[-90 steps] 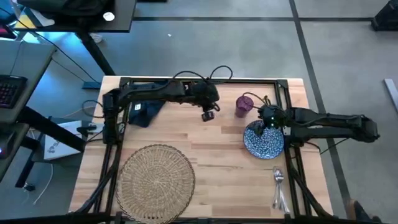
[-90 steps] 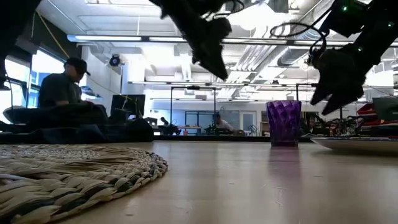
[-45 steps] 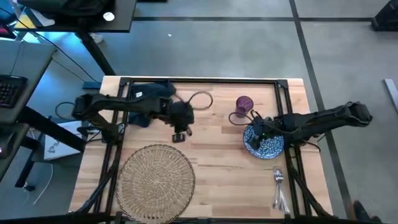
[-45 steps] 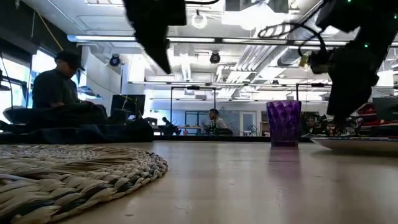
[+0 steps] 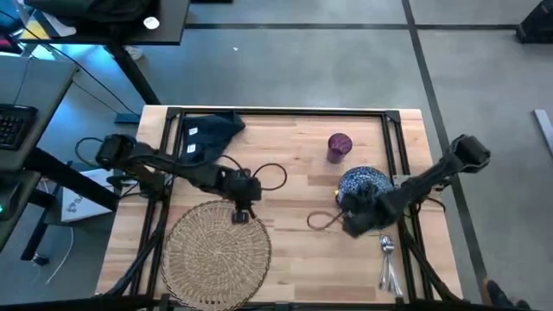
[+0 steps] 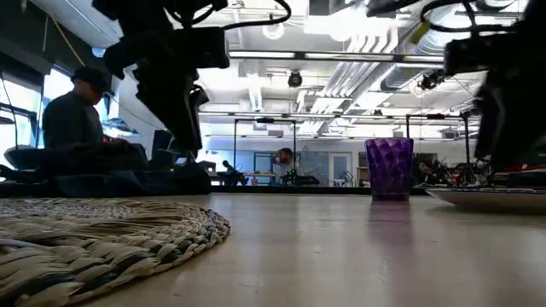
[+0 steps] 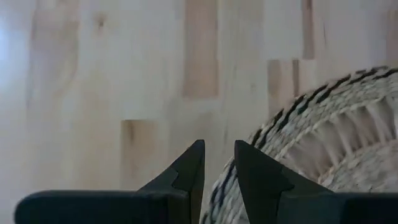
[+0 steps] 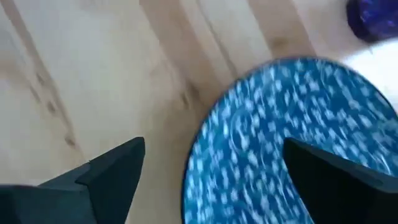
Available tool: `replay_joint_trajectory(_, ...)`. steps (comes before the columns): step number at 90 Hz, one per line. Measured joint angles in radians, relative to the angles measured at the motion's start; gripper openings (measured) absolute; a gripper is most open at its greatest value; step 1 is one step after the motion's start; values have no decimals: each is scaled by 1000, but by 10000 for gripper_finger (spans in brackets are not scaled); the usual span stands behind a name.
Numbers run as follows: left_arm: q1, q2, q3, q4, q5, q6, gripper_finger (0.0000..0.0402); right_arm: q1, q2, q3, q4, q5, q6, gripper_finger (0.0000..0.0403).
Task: Set table place
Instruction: Put the blue plate on the center of the table mat
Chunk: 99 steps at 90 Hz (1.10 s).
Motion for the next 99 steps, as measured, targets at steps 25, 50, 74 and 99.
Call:
replay_joint_trajectory(25,-97,0,-87,105,-51,-76,69,148,269,116,-145,24,177,327)
replay_joint_trajectory(50,-112,0,-179,300,-203,-94,69,210,441,159,-333,36,329,327)
replay_joint_trajectory(74,-56,6,-196,364,-281,-66,69,201,490,143,-365,64,333,324)
replay_joint_trajectory(99,-9,5,-196,386,-292,3,69,166,488,95,-327,60,266,273)
